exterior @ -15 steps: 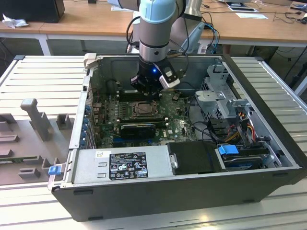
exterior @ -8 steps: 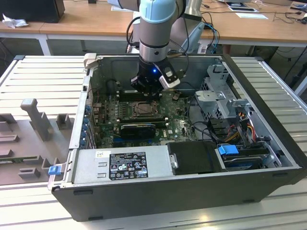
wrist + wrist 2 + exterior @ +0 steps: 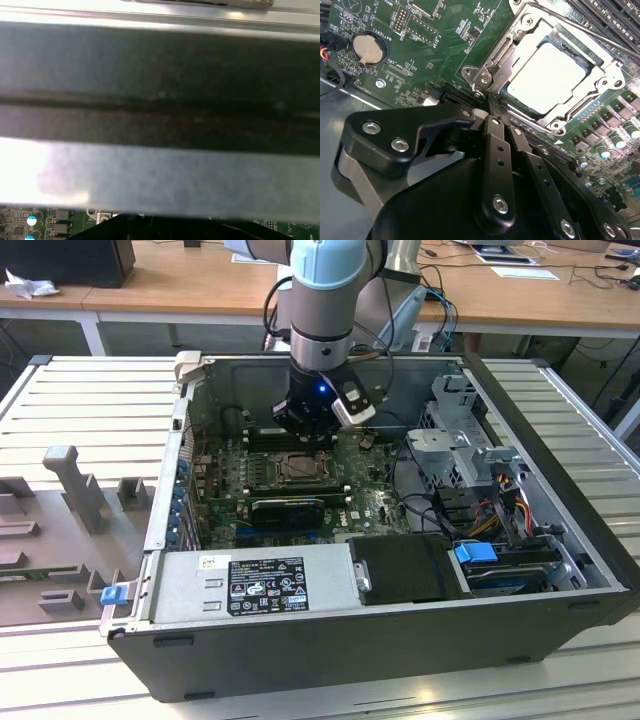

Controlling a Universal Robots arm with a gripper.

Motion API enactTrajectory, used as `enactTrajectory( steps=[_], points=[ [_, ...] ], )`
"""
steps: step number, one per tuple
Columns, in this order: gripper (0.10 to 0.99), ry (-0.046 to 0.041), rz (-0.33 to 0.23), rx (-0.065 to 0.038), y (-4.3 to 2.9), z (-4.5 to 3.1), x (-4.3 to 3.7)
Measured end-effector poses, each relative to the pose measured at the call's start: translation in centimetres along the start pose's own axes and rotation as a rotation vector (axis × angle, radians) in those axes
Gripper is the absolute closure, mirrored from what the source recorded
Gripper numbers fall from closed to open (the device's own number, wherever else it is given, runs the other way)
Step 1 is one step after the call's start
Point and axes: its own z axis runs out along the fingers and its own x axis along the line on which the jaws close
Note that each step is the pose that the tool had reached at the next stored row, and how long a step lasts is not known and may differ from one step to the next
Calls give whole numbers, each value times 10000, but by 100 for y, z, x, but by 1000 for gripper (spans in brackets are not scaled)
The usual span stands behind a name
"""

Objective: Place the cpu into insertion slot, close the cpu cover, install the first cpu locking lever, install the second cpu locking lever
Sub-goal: 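Install the first cpu locking lever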

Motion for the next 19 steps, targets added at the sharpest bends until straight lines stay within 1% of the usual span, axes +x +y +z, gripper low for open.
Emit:
enactTrajectory(
  steps=[2,4,5,6,8,9,12,19],
  points=[
    [980,-11,2,-171,-2,3,1],
    [980,-19,2,-276,0,2,0],
    [980,-23,3,-285,2,-6,-1],
    [980,-24,3,-283,5,-38,-1],
    [980,-20,2,-278,16,-157,-2],
    [980,-19,3,-276,18,-189,-3],
    [980,-20,2,-277,-14,-198,-1],
    [980,-20,2,-277,-38,-200,1]
  ],
)
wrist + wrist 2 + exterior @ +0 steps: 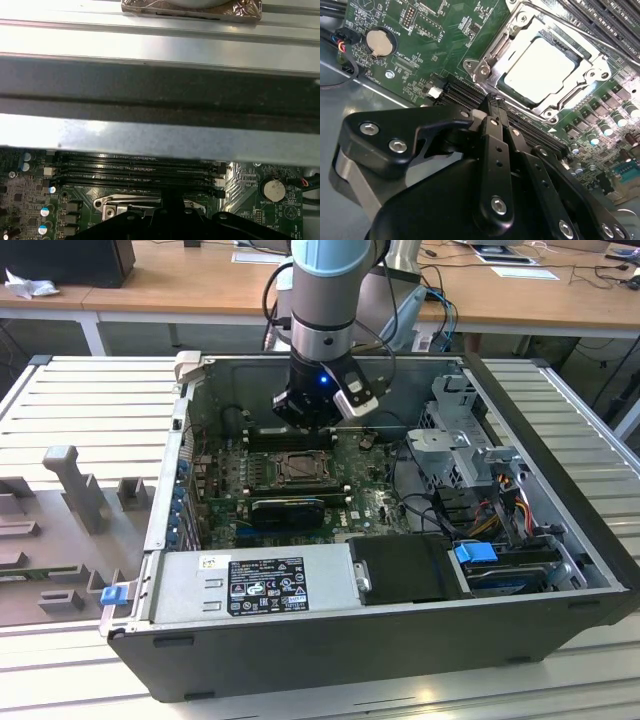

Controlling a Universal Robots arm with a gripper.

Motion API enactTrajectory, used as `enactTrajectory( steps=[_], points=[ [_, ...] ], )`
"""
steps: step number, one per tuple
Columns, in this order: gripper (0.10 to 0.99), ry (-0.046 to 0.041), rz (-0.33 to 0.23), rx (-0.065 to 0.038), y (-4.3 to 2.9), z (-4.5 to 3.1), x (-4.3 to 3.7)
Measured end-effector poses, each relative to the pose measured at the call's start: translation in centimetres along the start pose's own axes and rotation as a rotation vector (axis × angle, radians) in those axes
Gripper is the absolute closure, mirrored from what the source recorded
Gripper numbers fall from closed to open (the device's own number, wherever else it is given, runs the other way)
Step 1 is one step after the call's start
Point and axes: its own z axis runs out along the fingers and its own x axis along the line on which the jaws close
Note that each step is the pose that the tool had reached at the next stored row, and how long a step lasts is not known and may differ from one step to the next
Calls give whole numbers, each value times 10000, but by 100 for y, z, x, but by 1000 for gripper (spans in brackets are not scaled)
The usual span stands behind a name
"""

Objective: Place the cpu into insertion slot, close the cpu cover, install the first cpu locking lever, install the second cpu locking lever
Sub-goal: 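Install the first cpu locking lever, then install the second cpu locking lever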

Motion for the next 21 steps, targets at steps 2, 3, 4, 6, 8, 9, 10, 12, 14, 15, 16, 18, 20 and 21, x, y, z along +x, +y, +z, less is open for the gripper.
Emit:
enactTrajectory(
  steps=[2,3,4,6,8,9,10,12,14,15,16,18,20,21],
  points=[
    [980,1,0,2,-4,-1,0],
    [980,1,-1,1,-8,-2,0],
    [980,0,0,0,-10,-1,0],
    [980,1,0,1,-20,-3,0],
    [980,1,-1,1,-29,-4,1],
    [980,0,0,0,-32,-4,1],
    [980,1,1,0,-34,-4,1],
    [980,1,-1,1,-46,-6,2],
    [980,1,-2,1,-64,-8,3],
    [980,1,0,1,-74,-10,4],
    [980,2,2,4,-83,-14,5],
    [980,1,0,2,-69,-126,2],
    [980,2,0,15,-57,-228,1],
    [980,4,-2,28,-52,-263,0]
  ],
)
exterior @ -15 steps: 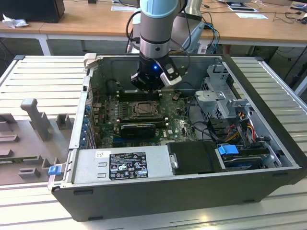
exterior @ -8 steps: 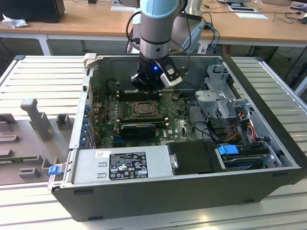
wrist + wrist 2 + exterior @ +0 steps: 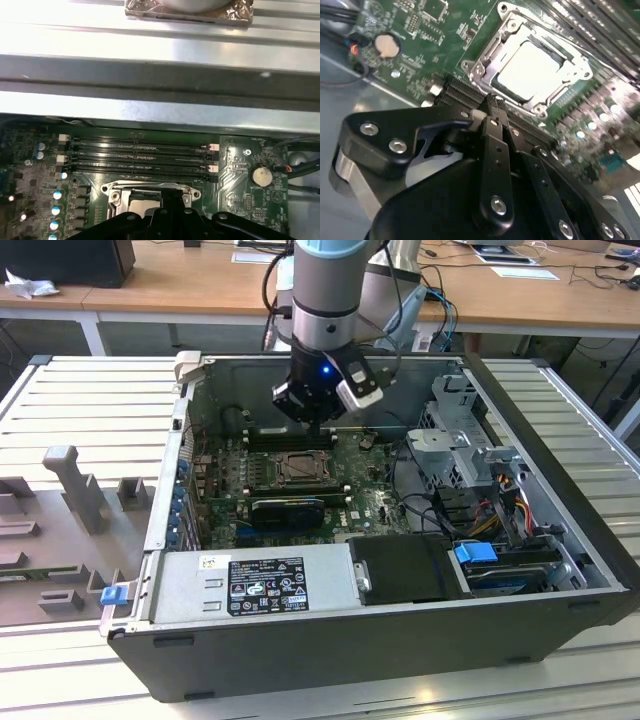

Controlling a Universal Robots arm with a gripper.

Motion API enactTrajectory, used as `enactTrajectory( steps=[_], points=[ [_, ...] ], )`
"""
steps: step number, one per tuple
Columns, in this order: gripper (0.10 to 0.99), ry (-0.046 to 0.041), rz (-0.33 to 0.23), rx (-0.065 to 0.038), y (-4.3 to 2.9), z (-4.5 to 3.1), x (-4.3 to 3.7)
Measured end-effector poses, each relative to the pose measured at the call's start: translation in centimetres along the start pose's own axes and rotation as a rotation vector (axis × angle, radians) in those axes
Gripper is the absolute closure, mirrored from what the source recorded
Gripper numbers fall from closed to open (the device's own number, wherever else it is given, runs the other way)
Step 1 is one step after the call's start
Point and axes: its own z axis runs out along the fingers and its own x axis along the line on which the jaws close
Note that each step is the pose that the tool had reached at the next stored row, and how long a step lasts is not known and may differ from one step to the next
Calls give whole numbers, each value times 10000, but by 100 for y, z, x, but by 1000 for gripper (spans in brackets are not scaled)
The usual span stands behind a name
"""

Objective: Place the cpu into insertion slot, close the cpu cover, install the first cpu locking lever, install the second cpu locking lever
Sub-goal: 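Install the second cpu locking lever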

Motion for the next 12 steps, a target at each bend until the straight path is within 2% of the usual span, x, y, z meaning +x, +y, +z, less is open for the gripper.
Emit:
enactTrajectory(
  steps=[2,5,7,11,12],
  points=[
    [980,0,0,34,2,-22,0],
    [980,1,1,38,-55,-30,4],
    [980,2,1,39,-117,-37,11],
    [980,1,2,37,-284,-57,26],
    [980,1,1,37,-304,-59,27]
  ],
)
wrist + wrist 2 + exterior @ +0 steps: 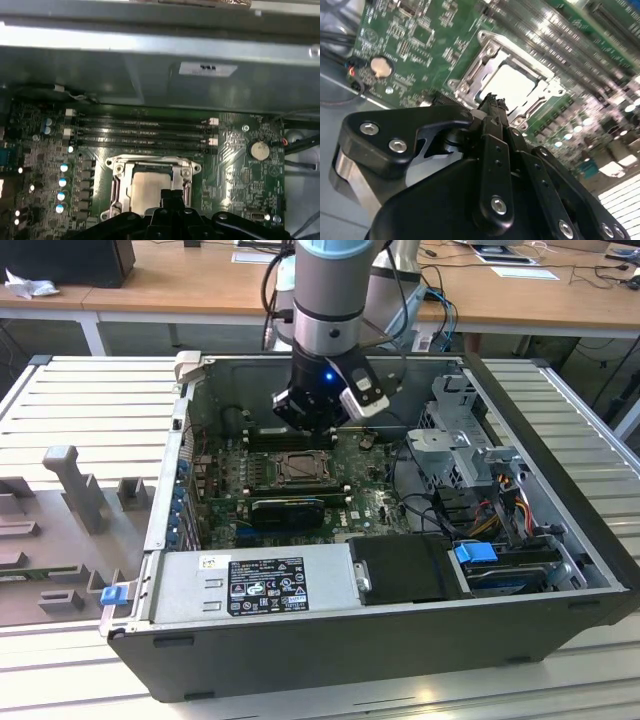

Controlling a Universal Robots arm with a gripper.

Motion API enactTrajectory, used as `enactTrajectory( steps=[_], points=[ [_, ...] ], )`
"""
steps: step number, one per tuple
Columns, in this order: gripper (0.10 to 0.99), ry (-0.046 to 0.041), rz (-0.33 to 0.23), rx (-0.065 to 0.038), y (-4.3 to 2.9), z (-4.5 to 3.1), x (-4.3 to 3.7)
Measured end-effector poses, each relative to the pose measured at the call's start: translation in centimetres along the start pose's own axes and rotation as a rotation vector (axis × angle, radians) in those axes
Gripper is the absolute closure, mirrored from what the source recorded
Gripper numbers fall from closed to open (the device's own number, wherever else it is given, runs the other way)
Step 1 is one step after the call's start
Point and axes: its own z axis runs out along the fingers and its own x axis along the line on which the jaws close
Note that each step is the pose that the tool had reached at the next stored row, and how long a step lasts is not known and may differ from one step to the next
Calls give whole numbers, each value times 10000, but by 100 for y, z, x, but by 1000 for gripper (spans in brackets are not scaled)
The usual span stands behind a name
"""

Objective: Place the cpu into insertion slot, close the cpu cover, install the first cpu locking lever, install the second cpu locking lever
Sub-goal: 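Install the second cpu locking lever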

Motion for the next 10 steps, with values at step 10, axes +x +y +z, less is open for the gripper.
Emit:
enactTrajectory(
  steps=[10],
  points=[
    [980,66,-8,-379,-410,34,58]
  ],
)
